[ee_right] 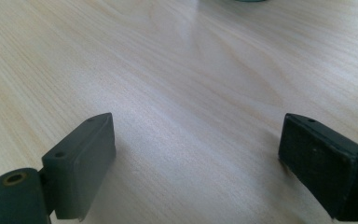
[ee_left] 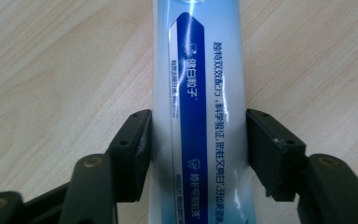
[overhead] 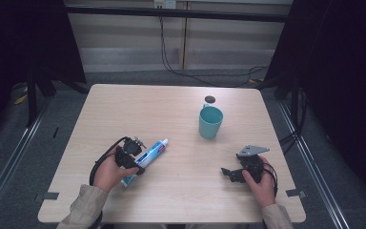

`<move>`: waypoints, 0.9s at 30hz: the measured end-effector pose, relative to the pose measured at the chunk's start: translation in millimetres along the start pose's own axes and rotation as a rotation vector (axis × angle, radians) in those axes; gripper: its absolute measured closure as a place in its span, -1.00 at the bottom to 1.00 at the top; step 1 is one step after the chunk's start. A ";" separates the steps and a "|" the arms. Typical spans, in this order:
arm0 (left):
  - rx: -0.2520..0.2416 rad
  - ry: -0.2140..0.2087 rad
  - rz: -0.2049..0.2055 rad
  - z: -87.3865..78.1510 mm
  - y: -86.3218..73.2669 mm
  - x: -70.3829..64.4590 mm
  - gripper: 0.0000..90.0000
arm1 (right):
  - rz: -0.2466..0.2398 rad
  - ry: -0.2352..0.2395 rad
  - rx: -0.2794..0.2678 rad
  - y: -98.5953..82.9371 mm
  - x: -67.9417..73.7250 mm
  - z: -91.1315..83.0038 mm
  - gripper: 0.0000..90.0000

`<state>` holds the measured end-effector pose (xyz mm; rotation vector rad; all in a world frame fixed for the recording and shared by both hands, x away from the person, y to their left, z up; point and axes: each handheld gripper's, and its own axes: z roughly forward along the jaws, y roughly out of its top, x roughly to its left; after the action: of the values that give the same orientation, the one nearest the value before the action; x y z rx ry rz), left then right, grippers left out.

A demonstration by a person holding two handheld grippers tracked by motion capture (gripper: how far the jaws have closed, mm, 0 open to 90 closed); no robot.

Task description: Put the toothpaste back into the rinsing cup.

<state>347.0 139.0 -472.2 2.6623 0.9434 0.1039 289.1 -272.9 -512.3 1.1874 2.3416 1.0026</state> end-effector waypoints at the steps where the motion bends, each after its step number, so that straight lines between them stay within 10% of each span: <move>1: 0.000 0.000 0.000 0.0 0.0 0.0 -0.04 | 0.000 0.000 0.000 0.0 0.0 0.0 -0.77; 27: 0.086 -0.001 0.032 -14.7 16.1 -4.3 0.63 | -0.003 0.005 -0.001 0.0 0.1 0.1 -0.77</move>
<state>350.8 128.5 -453.0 2.7566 0.9246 0.0713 289.1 -272.8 -512.4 1.1820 2.3463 1.0066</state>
